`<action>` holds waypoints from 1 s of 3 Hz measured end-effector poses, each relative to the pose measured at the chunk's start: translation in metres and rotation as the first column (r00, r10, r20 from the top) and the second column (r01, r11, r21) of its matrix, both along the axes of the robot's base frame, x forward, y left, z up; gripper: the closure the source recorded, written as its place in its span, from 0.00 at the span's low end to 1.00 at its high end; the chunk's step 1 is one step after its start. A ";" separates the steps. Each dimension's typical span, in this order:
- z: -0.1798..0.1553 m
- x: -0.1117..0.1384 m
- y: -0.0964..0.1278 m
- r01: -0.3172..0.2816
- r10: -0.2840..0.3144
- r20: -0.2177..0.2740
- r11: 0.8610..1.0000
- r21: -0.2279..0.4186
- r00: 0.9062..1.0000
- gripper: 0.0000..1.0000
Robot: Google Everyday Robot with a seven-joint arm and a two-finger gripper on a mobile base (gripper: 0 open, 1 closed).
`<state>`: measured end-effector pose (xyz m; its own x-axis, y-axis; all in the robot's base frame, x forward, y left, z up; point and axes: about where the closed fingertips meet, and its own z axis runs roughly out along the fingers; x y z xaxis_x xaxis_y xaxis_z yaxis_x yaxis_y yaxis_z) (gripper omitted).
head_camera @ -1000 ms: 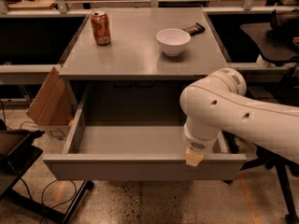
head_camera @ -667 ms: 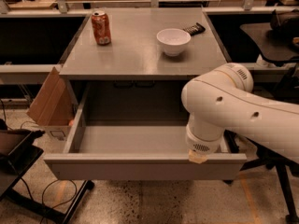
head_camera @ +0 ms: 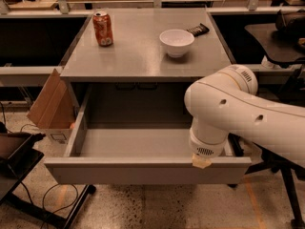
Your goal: Open top drawer
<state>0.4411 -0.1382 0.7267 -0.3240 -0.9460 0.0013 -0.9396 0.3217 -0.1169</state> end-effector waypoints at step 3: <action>0.075 0.053 -0.043 0.033 -0.014 0.200 0.995 -0.094 0.980 0.18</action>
Offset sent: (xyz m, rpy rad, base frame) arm 0.0609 -0.0532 0.1114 -0.1451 -0.2425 -0.0445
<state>0.4939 -0.1813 0.8019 -0.3490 -0.9368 0.0255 -0.8868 0.3214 -0.3321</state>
